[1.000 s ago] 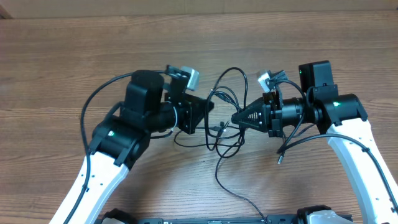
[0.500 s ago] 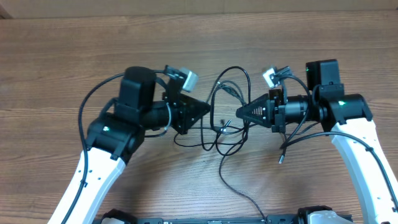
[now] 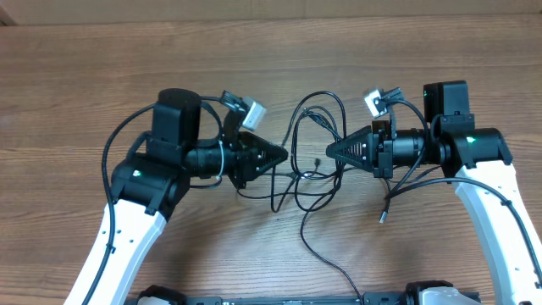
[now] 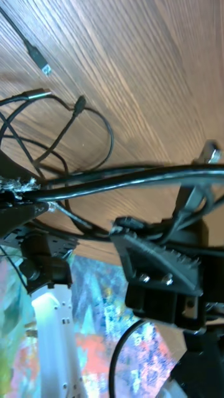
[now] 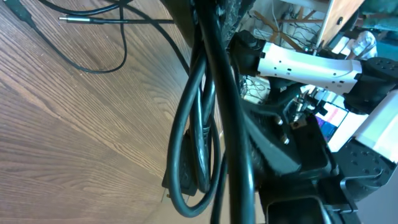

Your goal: Untangle cables

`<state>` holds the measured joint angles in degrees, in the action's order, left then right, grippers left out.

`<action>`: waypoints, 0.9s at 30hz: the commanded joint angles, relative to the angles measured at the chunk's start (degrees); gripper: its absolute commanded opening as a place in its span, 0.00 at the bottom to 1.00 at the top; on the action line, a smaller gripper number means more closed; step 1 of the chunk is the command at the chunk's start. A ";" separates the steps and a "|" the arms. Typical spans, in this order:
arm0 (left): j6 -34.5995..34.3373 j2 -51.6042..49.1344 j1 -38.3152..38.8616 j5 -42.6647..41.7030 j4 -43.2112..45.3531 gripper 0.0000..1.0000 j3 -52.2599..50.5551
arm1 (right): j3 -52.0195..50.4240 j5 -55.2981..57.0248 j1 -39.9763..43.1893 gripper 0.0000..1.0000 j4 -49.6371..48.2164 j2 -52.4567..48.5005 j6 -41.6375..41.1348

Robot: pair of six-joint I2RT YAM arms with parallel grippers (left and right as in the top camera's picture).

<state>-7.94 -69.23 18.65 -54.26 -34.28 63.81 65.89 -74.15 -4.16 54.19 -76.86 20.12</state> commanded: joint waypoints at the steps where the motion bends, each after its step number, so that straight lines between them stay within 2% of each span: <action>1: 1.99 0.13 0.94 -2.10 0.35 0.04 1.03 | 2.12 -2.05 0.17 0.04 -0.13 1.11 -1.31; 5: 1.95 0.13 0.94 -1.01 0.35 0.06 1.03 | 2.12 -4.98 0.15 0.04 -0.15 1.11 -1.27; 7: 1.92 0.13 0.94 -0.11 0.46 0.19 1.03 | 2.12 -5.60 0.04 0.04 -0.15 1.11 -1.27; 11: 1.46 0.11 0.94 0.81 2.01 0.26 1.03 | 2.12 -5.68 -1.14 0.04 -0.15 1.11 -1.27; 19: 1.07 0.07 0.96 0.83 3.21 0.32 1.03 | 2.12 -6.78 -2.38 0.04 -0.17 1.11 -1.27; 27: 1.07 -0.74 0.94 0.85 3.21 0.29 1.03 | 2.12 -8.68 -2.97 0.04 -0.57 1.11 -1.25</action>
<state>-7.07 -69.25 19.16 -53.56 -31.29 63.81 65.89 -80.27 -6.48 53.98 -76.86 19.14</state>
